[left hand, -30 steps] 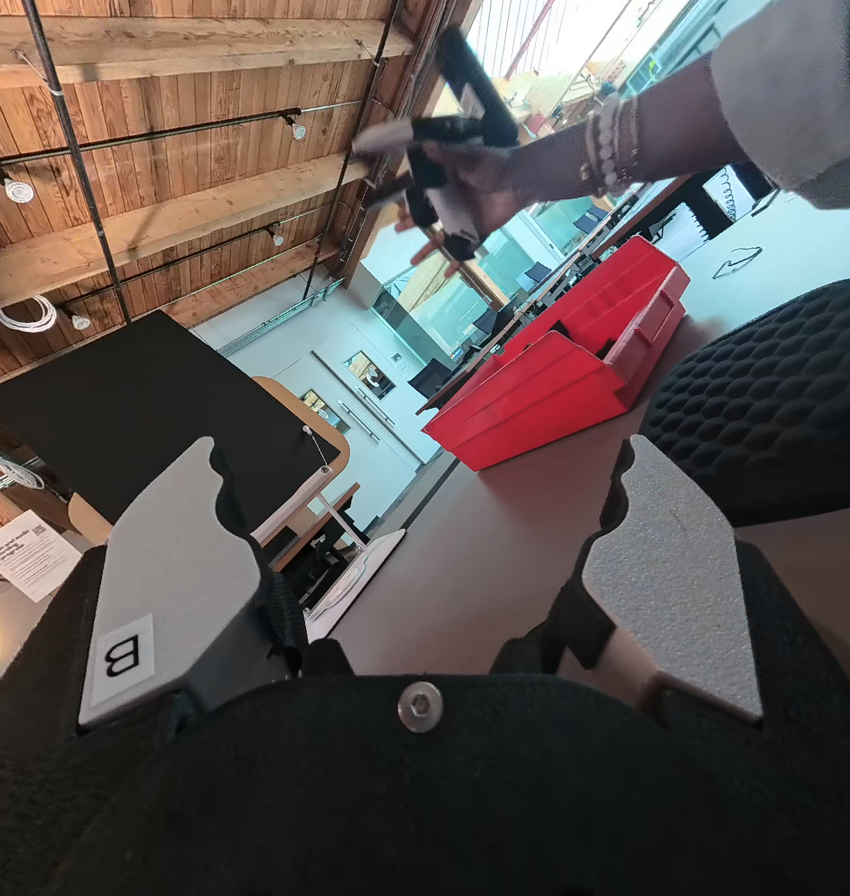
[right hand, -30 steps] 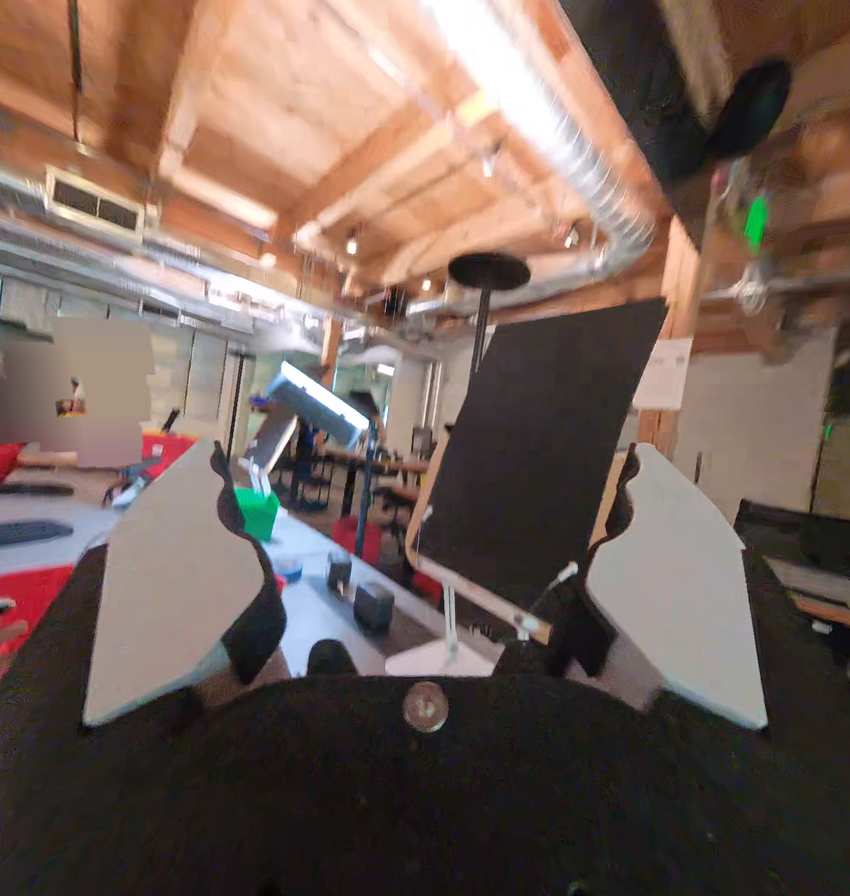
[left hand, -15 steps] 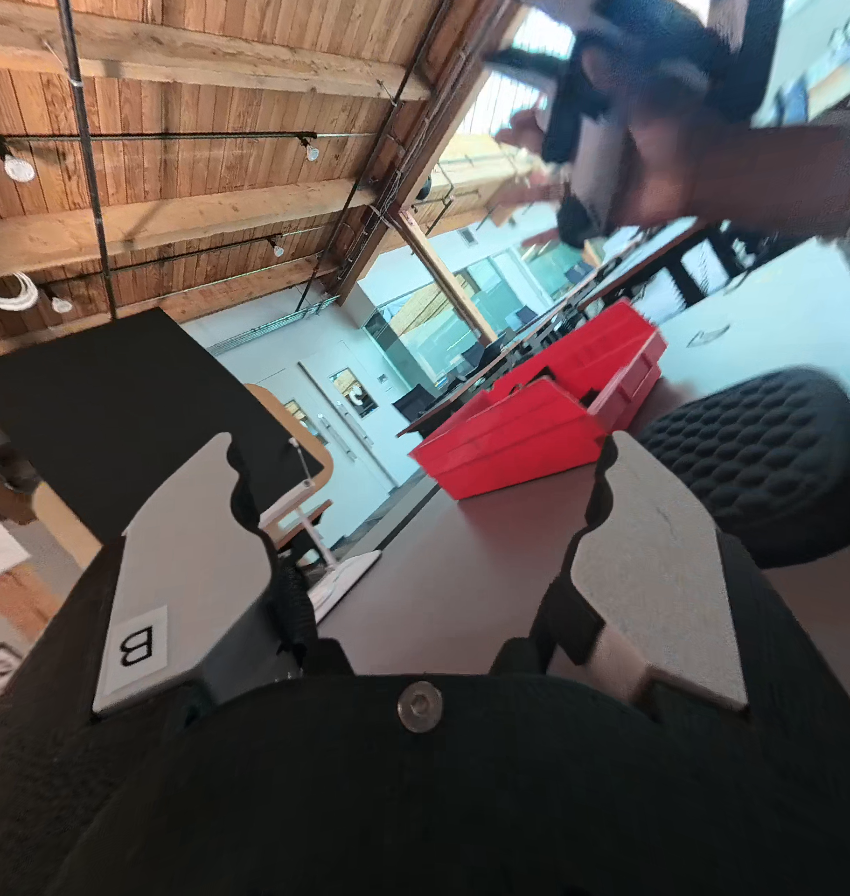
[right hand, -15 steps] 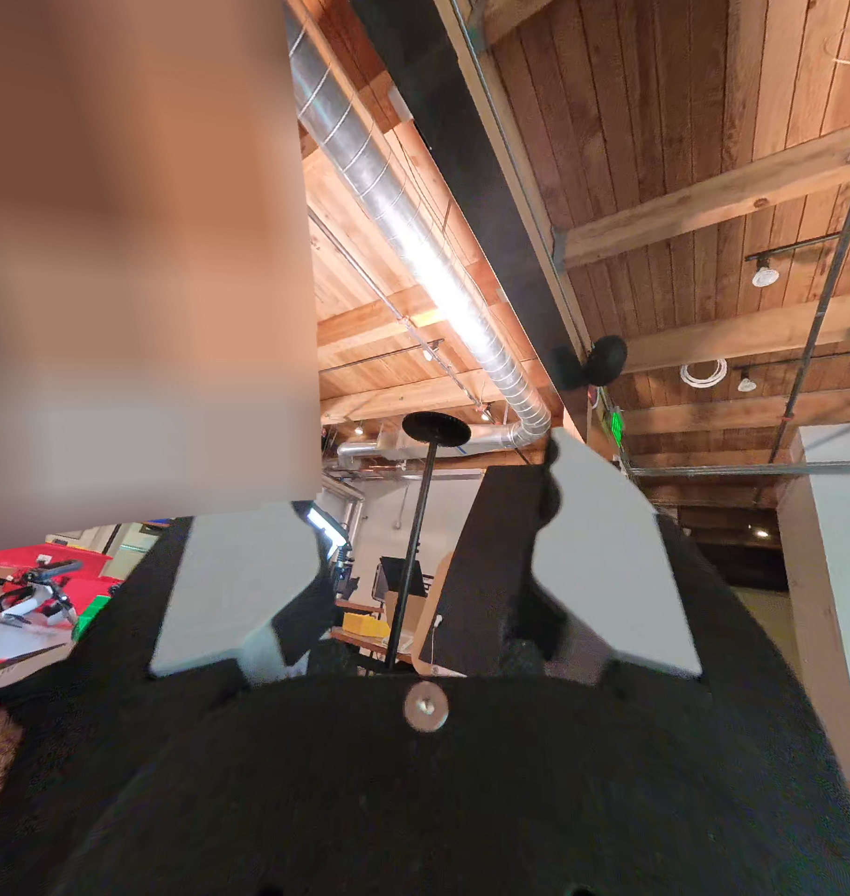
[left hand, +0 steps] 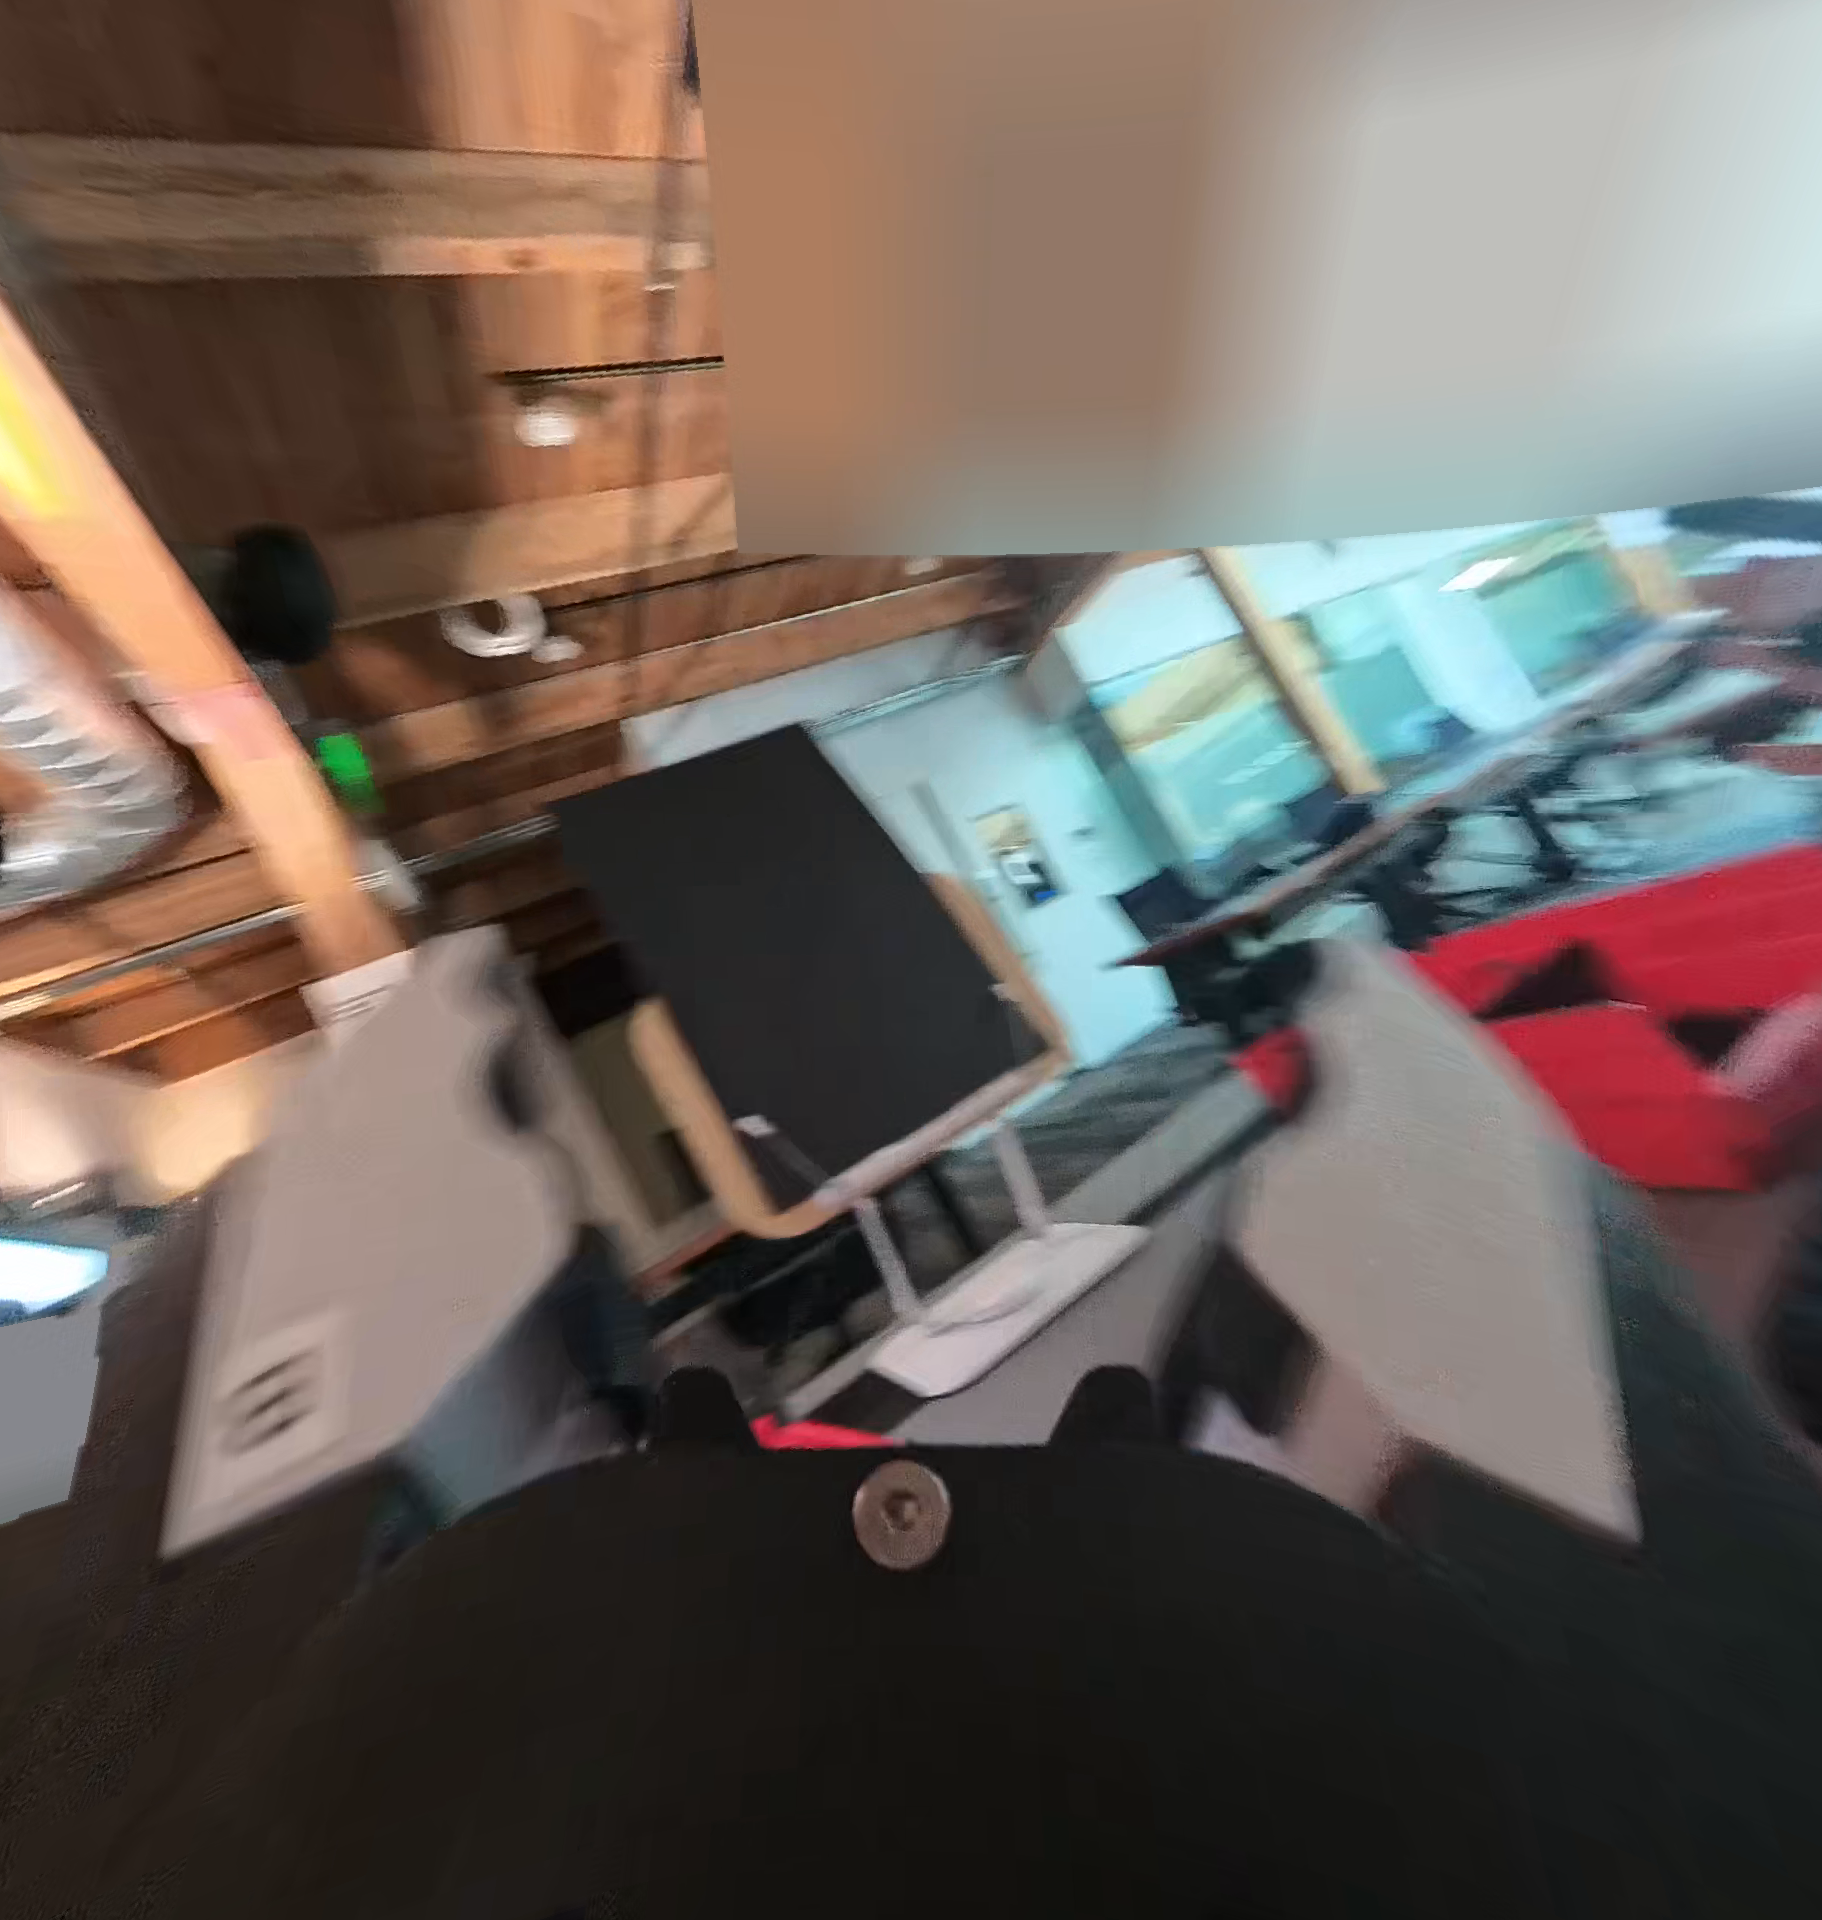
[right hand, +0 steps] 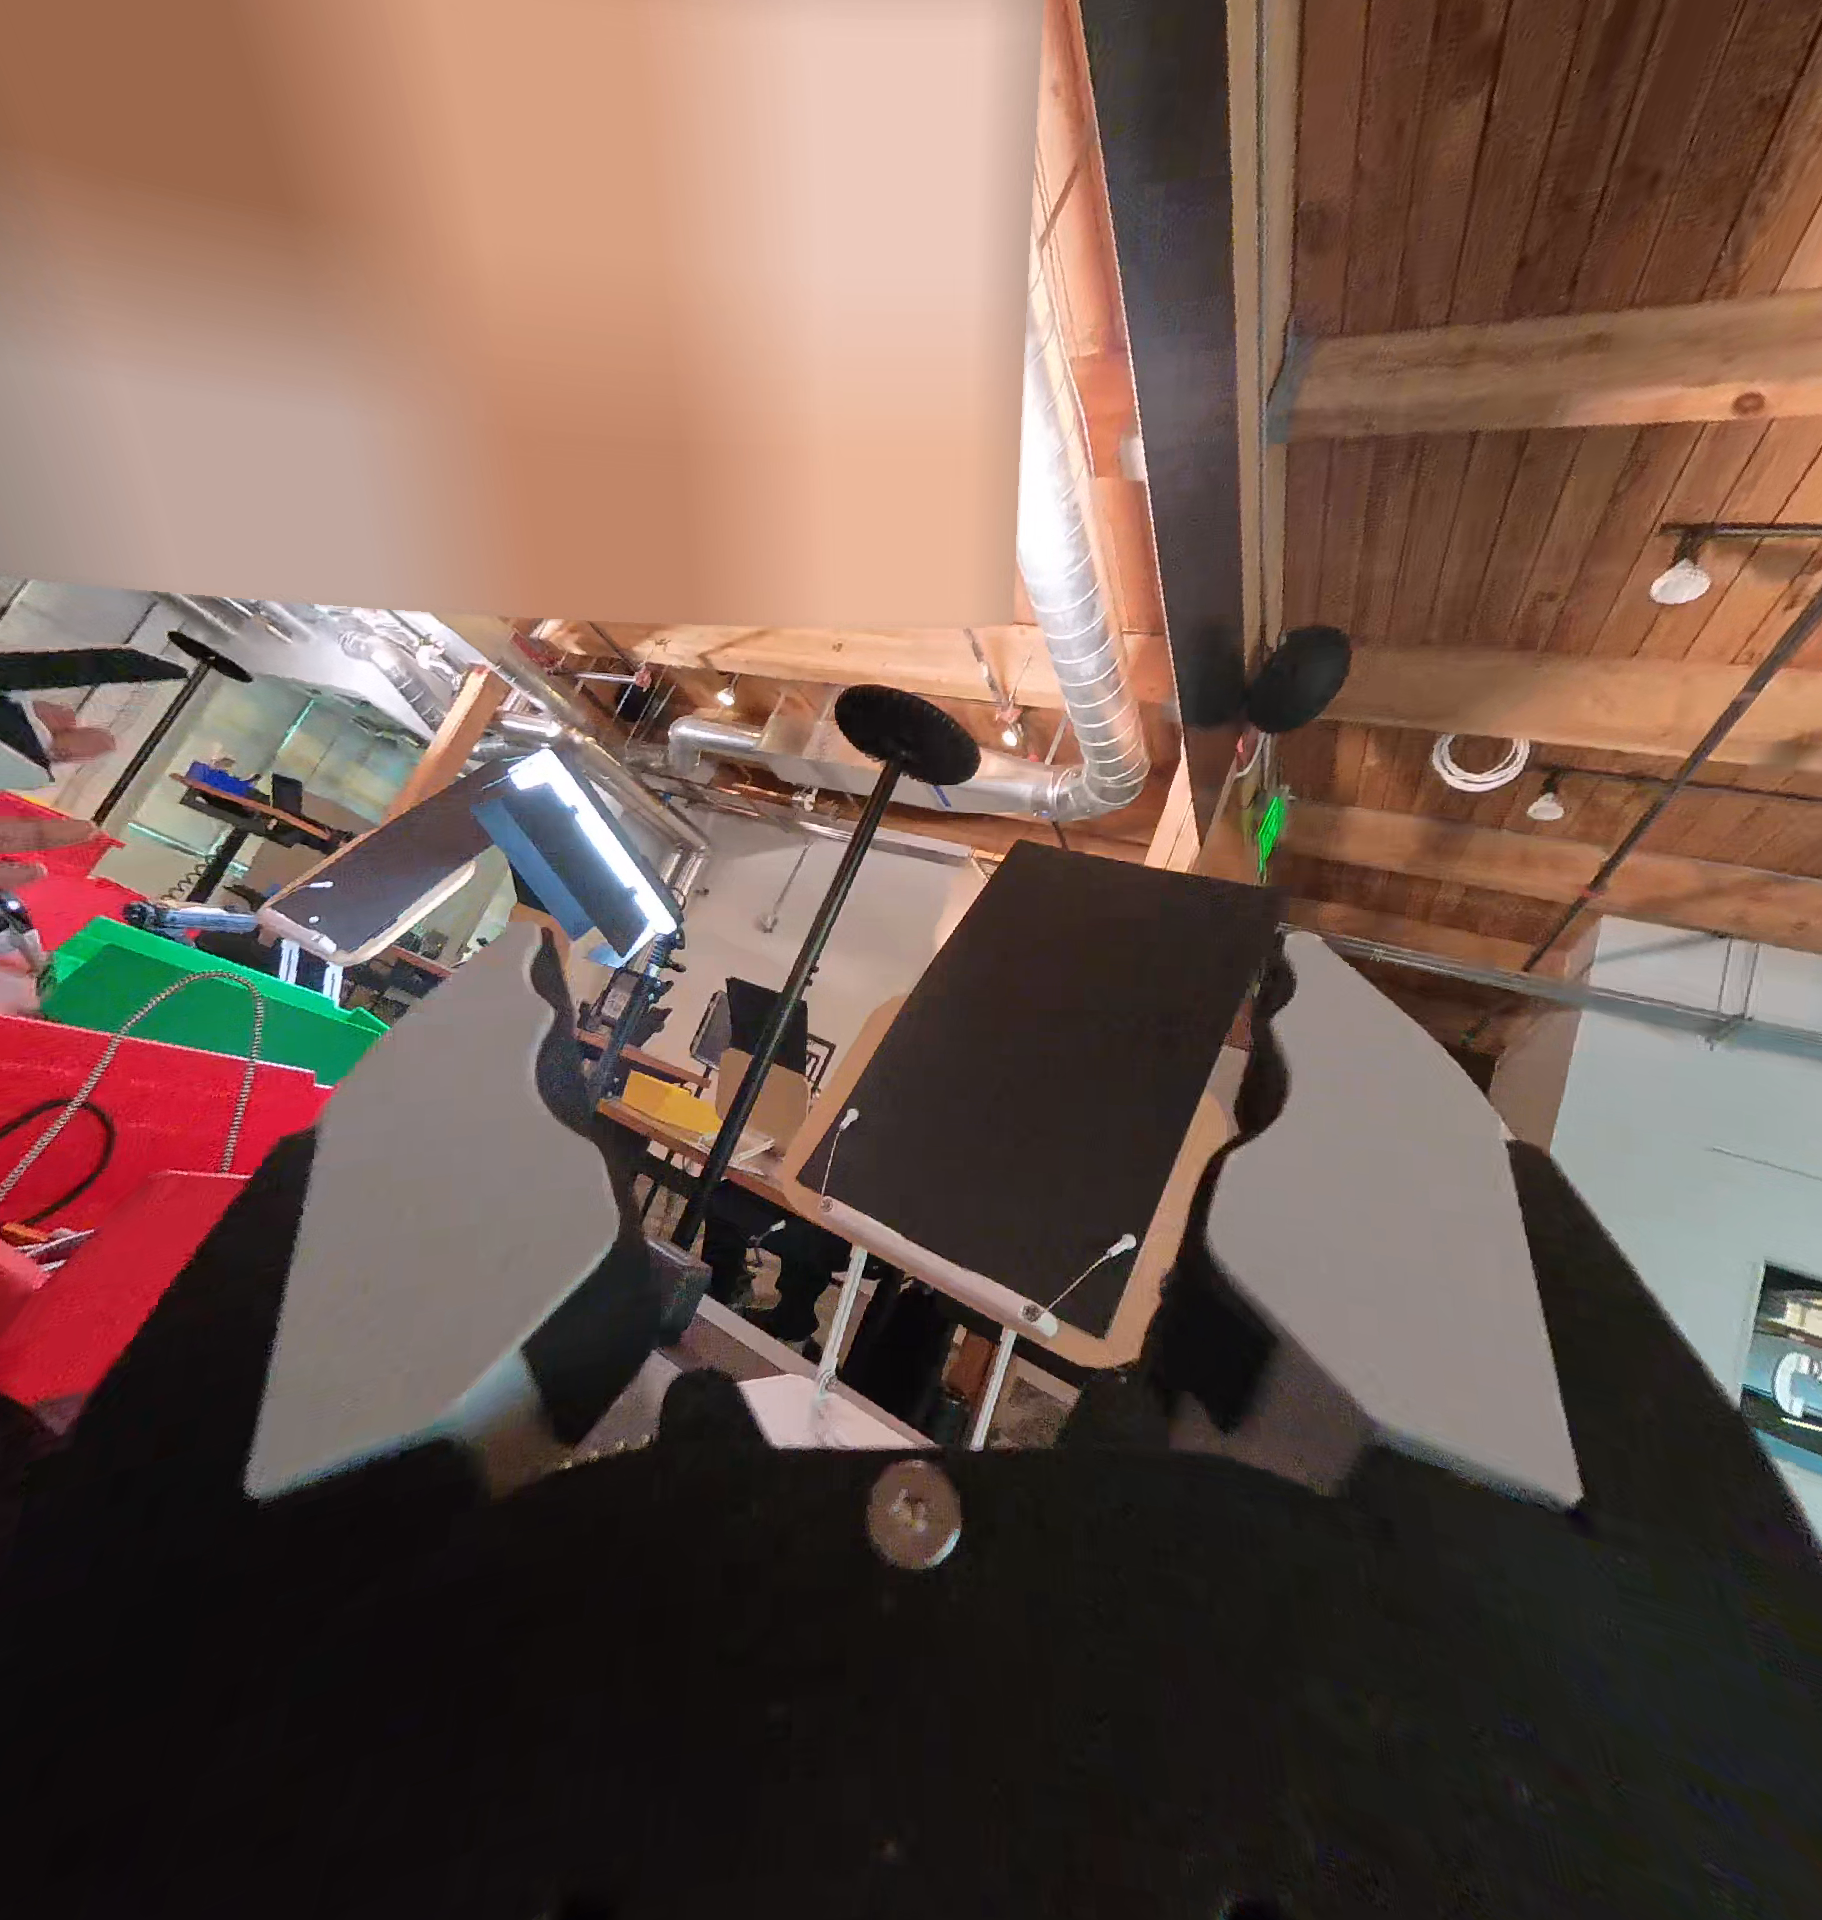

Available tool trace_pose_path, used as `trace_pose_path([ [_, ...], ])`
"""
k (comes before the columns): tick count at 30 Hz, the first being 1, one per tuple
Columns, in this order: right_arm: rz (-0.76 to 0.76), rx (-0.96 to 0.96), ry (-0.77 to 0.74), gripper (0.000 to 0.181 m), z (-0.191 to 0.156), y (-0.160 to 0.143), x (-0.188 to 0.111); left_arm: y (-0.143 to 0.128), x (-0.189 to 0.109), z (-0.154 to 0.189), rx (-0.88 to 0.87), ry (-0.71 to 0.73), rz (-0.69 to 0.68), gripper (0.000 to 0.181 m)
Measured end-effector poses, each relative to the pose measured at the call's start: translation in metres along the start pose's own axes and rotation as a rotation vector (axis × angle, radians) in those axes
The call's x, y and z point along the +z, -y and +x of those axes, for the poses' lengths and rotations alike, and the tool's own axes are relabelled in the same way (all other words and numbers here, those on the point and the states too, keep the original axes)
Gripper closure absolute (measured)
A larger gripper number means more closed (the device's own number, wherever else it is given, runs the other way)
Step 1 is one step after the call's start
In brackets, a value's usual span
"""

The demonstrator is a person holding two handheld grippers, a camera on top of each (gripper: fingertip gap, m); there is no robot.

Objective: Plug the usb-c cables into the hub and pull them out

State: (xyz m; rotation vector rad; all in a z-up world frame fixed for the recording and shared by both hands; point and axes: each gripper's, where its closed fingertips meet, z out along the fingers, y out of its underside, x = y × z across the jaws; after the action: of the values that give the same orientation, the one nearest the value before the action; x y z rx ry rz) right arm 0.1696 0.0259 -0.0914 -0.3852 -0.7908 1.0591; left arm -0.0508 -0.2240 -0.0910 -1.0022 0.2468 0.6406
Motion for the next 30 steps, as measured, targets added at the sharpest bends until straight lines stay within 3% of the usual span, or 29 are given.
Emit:
trace_pose_path([
  [4,-0.016,-0.11,-0.095,0.045,0.008,0.0,0.001,0.014,-0.022,-0.048,0.15,0.207,0.043,0.037],
  [6,-0.02,-0.212,-0.226,0.065,0.024,0.004,-0.003,0.013,-0.031,-0.06,0.11,0.219,0.03,0.041],
  [7,-0.034,-0.274,-0.3,0.103,0.034,0.006,-0.009,0.009,-0.036,-0.064,0.093,0.21,0.006,0.072],
  [8,-0.059,-0.327,-0.351,0.18,0.04,0.006,-0.017,0.001,-0.043,-0.059,0.088,0.154,-0.054,0.127],
  [9,-0.06,-0.358,-0.362,0.181,0.04,0.009,-0.021,-0.006,-0.047,-0.054,0.092,0.096,-0.11,0.181],
  [13,-0.021,-0.399,-0.268,0.181,0.024,0.014,-0.016,-0.035,-0.05,-0.057,0.129,0.054,-0.317,0.18],
  [14,-0.012,-0.4,-0.252,0.154,0.021,0.014,-0.014,-0.043,-0.05,-0.06,0.149,0.061,-0.365,0.159],
  [15,0.001,-0.386,-0.223,0.123,0.017,0.014,-0.011,-0.049,-0.048,-0.064,0.155,0.068,-0.405,0.128],
  [17,0.028,-0.33,-0.195,0.086,0.014,0.016,-0.007,-0.06,-0.04,-0.07,0.131,0.079,-0.459,0.059],
  [18,0.048,-0.308,-0.203,0.076,0.016,0.019,-0.007,-0.063,-0.035,-0.069,0.114,0.073,-0.462,0.038],
  [22,0.109,-0.291,-0.239,0.059,0.022,0.031,-0.012,-0.068,-0.013,-0.047,0.256,-0.065,-0.482,0.038],
  [26,0.145,-0.298,-0.221,0.058,0.02,0.04,-0.014,-0.114,-0.018,-0.022,0.49,-0.418,-0.843,0.038],
  [29,0.135,-0.303,-0.221,0.062,0.02,0.038,-0.015,-0.133,-0.006,0.002,0.485,-0.58,-0.913,0.038],
  [30,0.128,-0.313,-0.22,0.063,0.02,0.036,-0.015,-0.14,-0.004,0.01,0.472,-0.629,-0.949,0.047],
])
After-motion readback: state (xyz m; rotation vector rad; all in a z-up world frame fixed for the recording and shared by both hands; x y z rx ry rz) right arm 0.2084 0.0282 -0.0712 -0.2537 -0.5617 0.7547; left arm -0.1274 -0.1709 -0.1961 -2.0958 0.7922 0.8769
